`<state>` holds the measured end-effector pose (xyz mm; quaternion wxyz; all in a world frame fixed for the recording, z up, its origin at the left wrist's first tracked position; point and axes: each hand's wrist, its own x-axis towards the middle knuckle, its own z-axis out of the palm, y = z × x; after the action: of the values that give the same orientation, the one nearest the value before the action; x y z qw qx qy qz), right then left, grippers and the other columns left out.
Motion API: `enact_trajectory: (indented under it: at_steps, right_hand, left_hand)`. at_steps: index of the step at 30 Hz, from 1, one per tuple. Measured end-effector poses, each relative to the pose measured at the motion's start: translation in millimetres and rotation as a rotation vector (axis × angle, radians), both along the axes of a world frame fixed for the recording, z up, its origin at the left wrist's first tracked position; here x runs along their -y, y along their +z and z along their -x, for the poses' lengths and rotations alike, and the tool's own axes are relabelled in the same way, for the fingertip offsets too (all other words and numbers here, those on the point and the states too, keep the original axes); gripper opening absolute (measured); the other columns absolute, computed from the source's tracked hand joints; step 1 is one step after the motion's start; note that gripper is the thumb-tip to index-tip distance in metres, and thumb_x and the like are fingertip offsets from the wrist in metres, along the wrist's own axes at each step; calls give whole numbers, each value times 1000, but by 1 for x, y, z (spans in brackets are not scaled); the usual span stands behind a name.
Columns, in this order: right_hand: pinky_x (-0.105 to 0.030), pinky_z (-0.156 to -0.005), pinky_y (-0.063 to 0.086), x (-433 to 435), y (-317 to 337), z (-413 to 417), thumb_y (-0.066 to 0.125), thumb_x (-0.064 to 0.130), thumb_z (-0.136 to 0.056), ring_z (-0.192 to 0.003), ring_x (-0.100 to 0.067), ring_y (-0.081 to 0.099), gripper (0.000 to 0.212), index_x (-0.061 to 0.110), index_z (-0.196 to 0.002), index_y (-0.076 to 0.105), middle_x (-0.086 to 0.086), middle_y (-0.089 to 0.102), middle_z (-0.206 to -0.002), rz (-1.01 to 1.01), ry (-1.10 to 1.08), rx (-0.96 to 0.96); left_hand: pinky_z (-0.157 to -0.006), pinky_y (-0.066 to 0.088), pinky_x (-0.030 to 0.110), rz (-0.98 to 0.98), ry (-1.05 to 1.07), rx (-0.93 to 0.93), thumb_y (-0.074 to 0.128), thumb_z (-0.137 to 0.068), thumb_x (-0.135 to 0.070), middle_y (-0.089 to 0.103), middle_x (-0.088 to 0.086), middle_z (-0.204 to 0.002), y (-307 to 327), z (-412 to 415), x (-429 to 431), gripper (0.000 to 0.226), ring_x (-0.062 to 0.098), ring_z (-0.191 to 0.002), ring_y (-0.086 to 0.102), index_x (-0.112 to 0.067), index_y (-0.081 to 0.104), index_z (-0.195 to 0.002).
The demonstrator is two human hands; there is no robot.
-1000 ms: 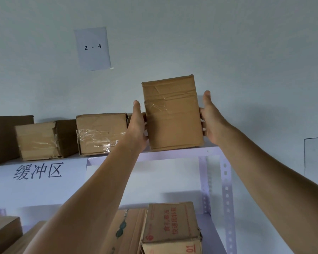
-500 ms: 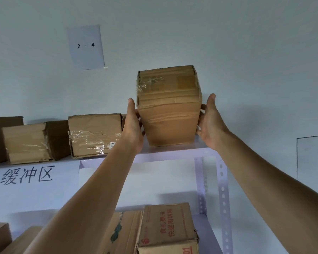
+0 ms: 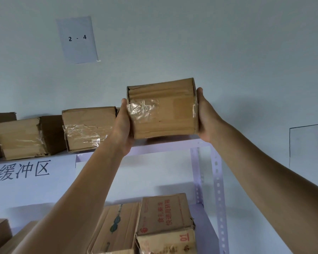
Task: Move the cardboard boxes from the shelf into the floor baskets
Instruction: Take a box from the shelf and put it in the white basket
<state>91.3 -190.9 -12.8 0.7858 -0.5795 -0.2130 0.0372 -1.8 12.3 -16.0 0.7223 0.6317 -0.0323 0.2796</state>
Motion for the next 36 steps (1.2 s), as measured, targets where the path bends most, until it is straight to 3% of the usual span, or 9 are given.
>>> enact_trajectory:
  at_steps: [3,7,10,12,16,23,28,32,36]
  right_hand:
    - [-52,-119,46,3,-4,2,30,82,-99,-136,-35,62,85,19,-137,72,-12,71,-139,27,5,-76]
    - [-50,-113,51,5,-7,3,38,80,-99,-122,-32,71,80,18,-132,75,-9,77,-128,37,-4,-101]
    - [-49,-110,53,4,-6,6,39,81,-98,-115,-29,74,77,21,-126,77,-6,79,-122,-9,9,-113]
    - [-48,-111,53,4,-5,7,35,83,-97,-115,-28,75,79,24,-124,79,-6,79,-123,-51,37,-89]
    - [-46,-106,55,7,-5,8,22,84,-98,-109,-26,78,87,27,-104,87,-7,80,-119,-143,136,-4]
    - [-46,-110,53,5,-13,4,21,80,-100,-131,-25,67,81,30,-139,70,-5,71,-140,-315,321,162]
    - [-41,-106,57,1,-19,3,25,77,-102,-135,-23,64,75,31,-149,61,-2,68,-145,-398,342,197]
    - [-34,-93,61,-1,-23,7,29,76,-102,-128,-19,68,68,36,-126,78,1,73,-137,-405,357,174]
    - [-37,-96,60,2,-23,10,30,76,-102,-133,-22,66,72,30,-146,65,-3,69,-143,-413,362,181]
  left_hand:
    - [-86,63,38,18,-28,-22,29,-114,-64,84,7,-108,-5,2,-3,70,20,-90,82,-17,80,-125]
    - [-70,65,33,51,-66,-52,33,-115,-56,83,13,-107,-4,3,-7,65,25,-81,82,-11,76,-135]
    - [-60,65,33,102,-97,-39,34,-114,-62,85,13,-101,-3,0,-5,72,25,-77,83,-15,89,-107]
    - [-65,67,35,111,-120,-17,32,-111,-68,85,9,-107,-5,0,-1,77,24,-83,84,-22,91,-95]
    - [-74,67,37,71,-138,61,22,-112,-70,83,5,-122,-10,3,7,79,22,-106,82,-29,89,-108]
    - [-77,67,46,-46,-91,157,21,-104,-79,76,9,-137,-14,9,15,84,32,-124,75,-25,64,-151]
    - [-121,43,67,-94,-84,228,28,-93,-81,64,7,-156,-24,12,20,91,32,-143,62,-28,44,-166]
    - [-118,51,53,-157,-72,263,22,-103,-73,68,13,-150,-32,5,16,87,31,-140,65,-16,49,-162]
    - [-107,61,42,-162,-60,278,15,-110,-68,71,13,-144,-33,5,15,82,31,-136,68,-15,51,-160]
